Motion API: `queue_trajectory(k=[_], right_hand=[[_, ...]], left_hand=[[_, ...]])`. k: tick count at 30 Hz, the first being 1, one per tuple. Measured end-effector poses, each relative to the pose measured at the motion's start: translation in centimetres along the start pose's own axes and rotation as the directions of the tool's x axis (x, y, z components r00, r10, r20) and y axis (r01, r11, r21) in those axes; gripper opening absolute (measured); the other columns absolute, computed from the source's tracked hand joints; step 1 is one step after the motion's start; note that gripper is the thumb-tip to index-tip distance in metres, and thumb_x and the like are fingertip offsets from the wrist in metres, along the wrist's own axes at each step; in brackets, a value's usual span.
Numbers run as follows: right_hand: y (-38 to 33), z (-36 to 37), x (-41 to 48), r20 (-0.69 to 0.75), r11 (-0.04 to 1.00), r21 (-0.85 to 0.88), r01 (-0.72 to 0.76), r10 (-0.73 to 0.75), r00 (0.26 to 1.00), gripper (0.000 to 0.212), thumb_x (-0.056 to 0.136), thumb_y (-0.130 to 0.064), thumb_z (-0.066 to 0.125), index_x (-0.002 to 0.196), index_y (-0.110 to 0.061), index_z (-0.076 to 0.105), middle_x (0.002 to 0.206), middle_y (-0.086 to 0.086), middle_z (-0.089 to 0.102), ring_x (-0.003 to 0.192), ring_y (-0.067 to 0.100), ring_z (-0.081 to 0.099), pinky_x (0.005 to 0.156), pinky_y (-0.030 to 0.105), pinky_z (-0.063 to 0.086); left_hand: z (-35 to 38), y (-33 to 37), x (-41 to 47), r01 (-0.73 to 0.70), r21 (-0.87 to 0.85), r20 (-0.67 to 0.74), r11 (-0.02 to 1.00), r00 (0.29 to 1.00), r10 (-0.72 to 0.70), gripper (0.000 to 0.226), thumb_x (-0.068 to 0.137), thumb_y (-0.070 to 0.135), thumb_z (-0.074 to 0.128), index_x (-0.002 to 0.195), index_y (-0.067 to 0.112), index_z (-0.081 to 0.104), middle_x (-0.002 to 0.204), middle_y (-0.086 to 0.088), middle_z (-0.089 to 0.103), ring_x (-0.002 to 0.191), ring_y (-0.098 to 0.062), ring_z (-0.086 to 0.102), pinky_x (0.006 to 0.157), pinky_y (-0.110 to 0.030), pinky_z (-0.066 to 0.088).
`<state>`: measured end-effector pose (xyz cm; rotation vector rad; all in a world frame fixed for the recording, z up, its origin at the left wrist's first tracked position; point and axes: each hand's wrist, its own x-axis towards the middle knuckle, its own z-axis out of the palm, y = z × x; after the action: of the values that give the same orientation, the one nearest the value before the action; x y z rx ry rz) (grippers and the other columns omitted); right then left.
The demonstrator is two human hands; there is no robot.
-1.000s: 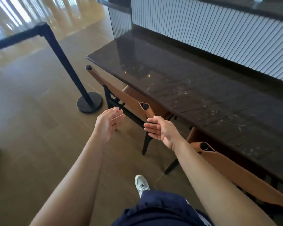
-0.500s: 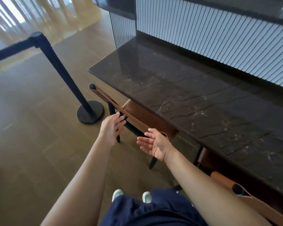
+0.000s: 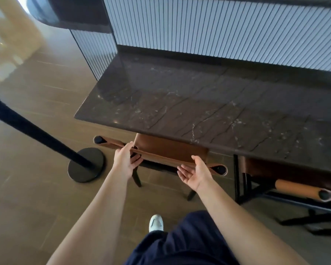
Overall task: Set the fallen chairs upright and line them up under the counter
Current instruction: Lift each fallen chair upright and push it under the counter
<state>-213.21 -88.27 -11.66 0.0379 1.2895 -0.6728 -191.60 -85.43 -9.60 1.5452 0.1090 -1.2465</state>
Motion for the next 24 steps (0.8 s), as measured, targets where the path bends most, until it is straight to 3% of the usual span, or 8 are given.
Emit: queue_trajectory(k=[4, 6, 8, 11, 15, 18, 24], right_hand=[[-0.1, 0.6, 0.2, -0.072, 0.974, 0.218, 0.066, -0.051, 0.996, 0.018, 0.099, -0.020, 0.057, 0.097, -0.003, 0.049, 0.112, 0.024, 0.056, 0.097, 0.035, 0.062, 0.075, 0.046, 0.055], [-0.2, 0.8, 0.4, -0.128, 0.960, 0.250, 0.124, -0.095, 0.987, 0.009, 0.099, -0.006, 0.052, 0.103, 0.001, 0.048, 0.112, 0.023, 0.051, 0.099, 0.037, 0.058, 0.083, 0.049, 0.055], [-0.3, 0.9, 0.5, -0.179, 0.949, 0.264, 0.173, -0.128, 0.976, 0.017, 0.097, 0.007, 0.046, 0.113, 0.002, 0.048, 0.113, 0.024, 0.049, 0.105, 0.041, 0.055, 0.082, 0.053, 0.055], [0.0, 1.1, 0.4, -0.259, 0.940, 0.253, 0.228, -0.162, 0.952, 0.028, 0.091, 0.016, 0.042, 0.116, 0.004, 0.049, 0.108, 0.025, 0.054, 0.107, 0.048, 0.058, 0.070, 0.053, 0.055], [0.1, 0.4, 0.3, -0.317, 0.925, 0.255, 0.282, -0.196, 0.928, 0.041, 0.087, 0.021, 0.043, 0.124, 0.005, 0.048, 0.118, 0.029, 0.053, 0.102, 0.050, 0.059, 0.075, 0.057, 0.057], [-0.2, -0.8, -0.1, -0.341, 0.916, 0.245, 0.317, -0.225, 0.913, 0.039, 0.088, 0.021, 0.043, 0.122, 0.002, 0.048, 0.122, 0.029, 0.052, 0.103, 0.049, 0.059, 0.077, 0.057, 0.057], [-1.3, -3.5, -0.5, -0.338, 0.896, 0.251, 0.366, -0.273, 0.901, 0.042, 0.088, 0.019, 0.045, 0.125, -0.001, 0.047, 0.122, 0.030, 0.052, 0.099, 0.048, 0.060, 0.065, 0.053, 0.057]], left_hand=[[-0.7, 1.8, 2.3, 0.079, 0.072, 0.017, 0.994, 0.997, -0.081, 0.026, 0.094, 0.021, 0.060, 0.113, 0.004, 0.054, 0.125, -0.022, 0.060, 0.104, -0.033, 0.064, 0.074, -0.042, 0.059], [-1.0, 2.1, 3.0, 0.120, 0.052, 0.040, 0.991, 0.992, -0.122, 0.018, 0.094, 0.018, 0.059, 0.103, 0.003, 0.055, 0.120, -0.021, 0.059, 0.099, -0.034, 0.066, 0.073, -0.045, 0.059], [-1.2, 2.6, 3.6, 0.153, 0.037, 0.069, 0.988, 0.986, -0.155, 0.017, 0.095, 0.017, 0.057, 0.098, 0.001, 0.054, 0.116, -0.022, 0.059, 0.100, -0.035, 0.066, 0.070, -0.045, 0.058], [-1.5, 3.3, 4.7, 0.185, 0.039, 0.070, 0.982, 0.980, -0.188, 0.017, 0.098, 0.015, 0.049, 0.102, -0.001, 0.053, 0.120, -0.025, 0.059, 0.109, -0.040, 0.062, 0.066, -0.046, 0.057], [-1.6, 3.0, 5.4, 0.201, 0.011, 0.088, 0.980, 0.976, -0.201, 0.025, 0.095, -0.001, 0.045, 0.118, -0.007, 0.051, 0.127, -0.029, 0.053, 0.098, -0.044, 0.062, 0.063, -0.047, 0.057], [-1.4, 1.8, 4.5, 0.214, -0.031, 0.107, 0.976, 0.972, -0.210, 0.024, 0.092, -0.006, 0.044, 0.116, -0.007, 0.050, 0.120, -0.027, 0.054, 0.096, -0.044, 0.061, 0.060, -0.048, 0.057], [0.4, 0.1, 3.3, 0.193, -0.028, 0.156, 0.981, 0.970, -0.187, 0.020, 0.094, -0.009, 0.043, 0.112, -0.008, 0.050, 0.104, -0.021, 0.053, 0.088, -0.038, 0.060, 0.065, -0.046, 0.055]])
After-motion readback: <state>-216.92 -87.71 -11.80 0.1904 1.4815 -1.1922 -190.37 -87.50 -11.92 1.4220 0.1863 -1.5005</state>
